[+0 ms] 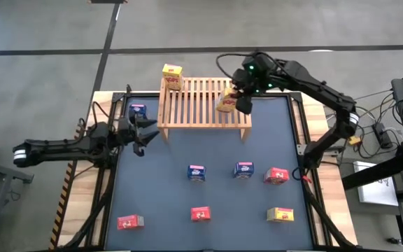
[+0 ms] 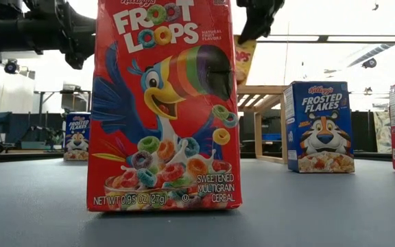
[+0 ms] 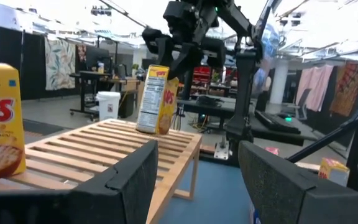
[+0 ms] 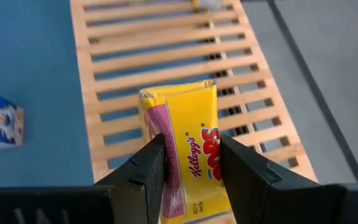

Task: Stack cereal on shelf
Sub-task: Put the top yellow cereal box on the shelf aligned with the other yellow cereal box

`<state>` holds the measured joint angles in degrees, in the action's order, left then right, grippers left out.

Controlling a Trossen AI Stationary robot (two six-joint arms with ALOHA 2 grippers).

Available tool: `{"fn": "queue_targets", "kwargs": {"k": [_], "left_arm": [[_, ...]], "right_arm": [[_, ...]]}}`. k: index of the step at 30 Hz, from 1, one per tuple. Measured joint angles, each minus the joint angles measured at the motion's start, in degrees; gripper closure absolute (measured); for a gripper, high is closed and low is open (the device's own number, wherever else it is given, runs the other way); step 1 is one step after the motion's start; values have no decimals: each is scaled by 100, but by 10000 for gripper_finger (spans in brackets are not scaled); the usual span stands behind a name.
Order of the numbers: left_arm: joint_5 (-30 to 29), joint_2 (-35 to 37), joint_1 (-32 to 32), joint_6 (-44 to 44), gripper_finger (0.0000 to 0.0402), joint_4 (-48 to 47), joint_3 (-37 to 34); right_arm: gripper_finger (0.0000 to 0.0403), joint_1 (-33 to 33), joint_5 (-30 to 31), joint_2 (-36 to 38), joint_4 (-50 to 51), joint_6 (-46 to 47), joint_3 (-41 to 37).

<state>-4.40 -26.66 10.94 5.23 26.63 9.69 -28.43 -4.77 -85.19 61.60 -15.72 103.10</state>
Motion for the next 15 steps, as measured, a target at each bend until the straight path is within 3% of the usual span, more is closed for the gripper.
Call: {"fn": "queue_targets", "kwargs": {"k": [7,15], "left_arm": [[0,-358,4,-8,194,240,0],[2,-656,4,-16,194,436,0]], "right_arm": [[265,32,4,-433,305,-14,352],[221,254,-11,-703,351,-77,706]]}}
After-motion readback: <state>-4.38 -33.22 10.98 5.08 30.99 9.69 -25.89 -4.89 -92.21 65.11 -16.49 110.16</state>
